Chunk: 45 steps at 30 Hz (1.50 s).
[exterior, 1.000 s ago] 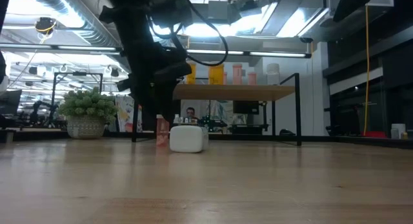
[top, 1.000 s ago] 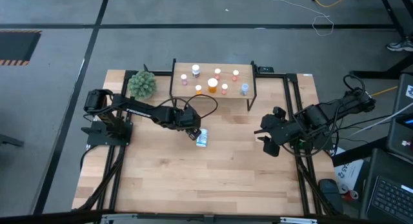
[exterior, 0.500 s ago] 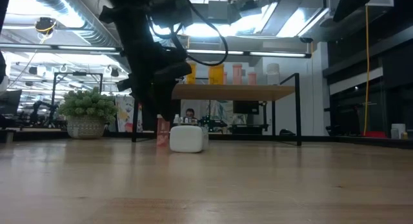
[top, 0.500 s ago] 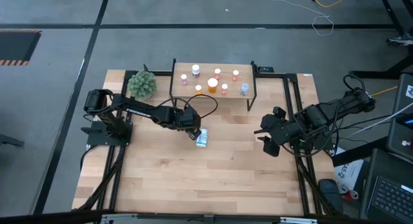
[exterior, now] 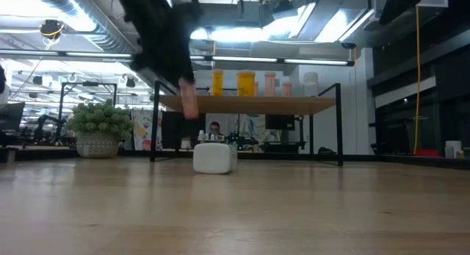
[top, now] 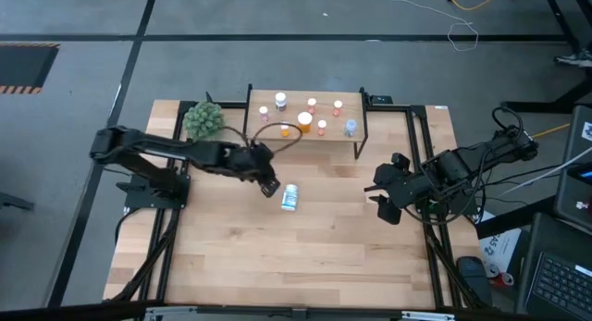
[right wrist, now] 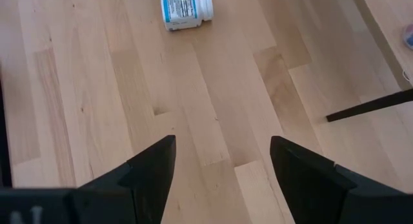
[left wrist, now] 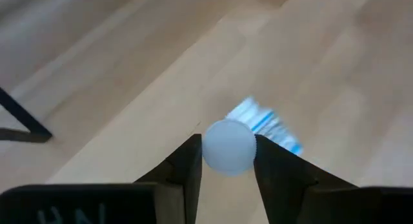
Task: Pick and place medicine bottles onto shelf by color
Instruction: Put the pink pill bottle on the shelf
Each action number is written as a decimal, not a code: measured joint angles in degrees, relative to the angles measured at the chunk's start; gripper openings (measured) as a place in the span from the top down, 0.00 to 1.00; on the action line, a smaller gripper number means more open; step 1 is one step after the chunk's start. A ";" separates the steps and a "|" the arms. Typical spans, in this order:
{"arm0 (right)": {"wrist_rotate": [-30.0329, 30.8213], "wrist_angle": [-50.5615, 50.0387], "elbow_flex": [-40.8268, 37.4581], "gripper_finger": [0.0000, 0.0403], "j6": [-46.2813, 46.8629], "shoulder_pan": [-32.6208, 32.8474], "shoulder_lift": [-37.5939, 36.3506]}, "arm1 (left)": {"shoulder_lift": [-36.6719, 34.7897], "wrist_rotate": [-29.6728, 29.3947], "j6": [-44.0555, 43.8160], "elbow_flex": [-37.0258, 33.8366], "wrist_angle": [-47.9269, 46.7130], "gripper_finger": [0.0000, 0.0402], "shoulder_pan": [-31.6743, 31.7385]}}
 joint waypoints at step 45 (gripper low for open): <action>0.99 0.02 0.00 0.37 1.27 -0.02 0.03 | -0.17 -8.68 14.92 18.53 -19.85 0.71 19.96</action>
